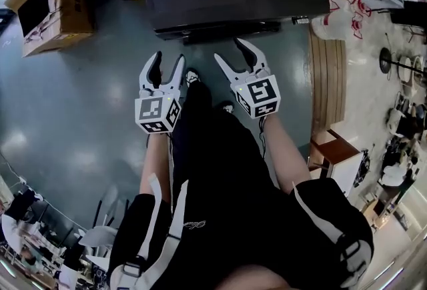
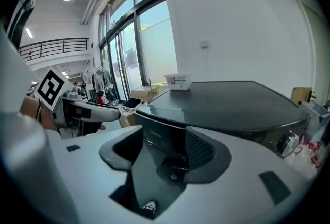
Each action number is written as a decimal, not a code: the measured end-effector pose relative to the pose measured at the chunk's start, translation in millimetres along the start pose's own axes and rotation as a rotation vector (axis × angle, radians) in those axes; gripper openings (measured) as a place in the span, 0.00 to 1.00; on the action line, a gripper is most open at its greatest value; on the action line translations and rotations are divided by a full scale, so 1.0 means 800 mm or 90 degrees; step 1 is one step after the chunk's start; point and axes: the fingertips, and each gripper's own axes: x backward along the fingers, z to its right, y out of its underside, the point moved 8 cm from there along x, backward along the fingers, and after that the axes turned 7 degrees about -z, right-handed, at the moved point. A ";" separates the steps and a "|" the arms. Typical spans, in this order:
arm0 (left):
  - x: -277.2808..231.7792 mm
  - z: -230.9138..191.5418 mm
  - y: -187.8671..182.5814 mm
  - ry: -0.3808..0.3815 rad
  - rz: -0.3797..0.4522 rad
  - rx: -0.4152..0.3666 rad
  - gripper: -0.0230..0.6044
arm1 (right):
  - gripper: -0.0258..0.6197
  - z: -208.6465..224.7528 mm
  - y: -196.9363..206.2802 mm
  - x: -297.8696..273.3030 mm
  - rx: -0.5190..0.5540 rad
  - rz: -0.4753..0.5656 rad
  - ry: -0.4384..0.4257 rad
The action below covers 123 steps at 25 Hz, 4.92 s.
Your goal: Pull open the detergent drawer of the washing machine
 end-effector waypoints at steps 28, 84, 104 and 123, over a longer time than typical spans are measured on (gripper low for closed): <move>-0.097 -0.073 0.042 0.024 -0.061 -0.025 0.45 | 0.48 0.029 0.048 -0.114 -0.046 -0.049 0.046; -0.104 -0.069 0.044 0.021 -0.088 -0.033 0.47 | 0.47 0.031 0.043 -0.112 -0.035 -0.060 0.044; -0.100 -0.068 0.047 0.020 -0.114 -0.032 0.47 | 0.43 0.021 0.049 -0.112 -0.074 -0.080 0.061; -0.071 -0.045 0.074 0.010 -0.099 -0.040 0.47 | 0.43 0.006 0.077 -0.081 -0.064 -0.076 0.049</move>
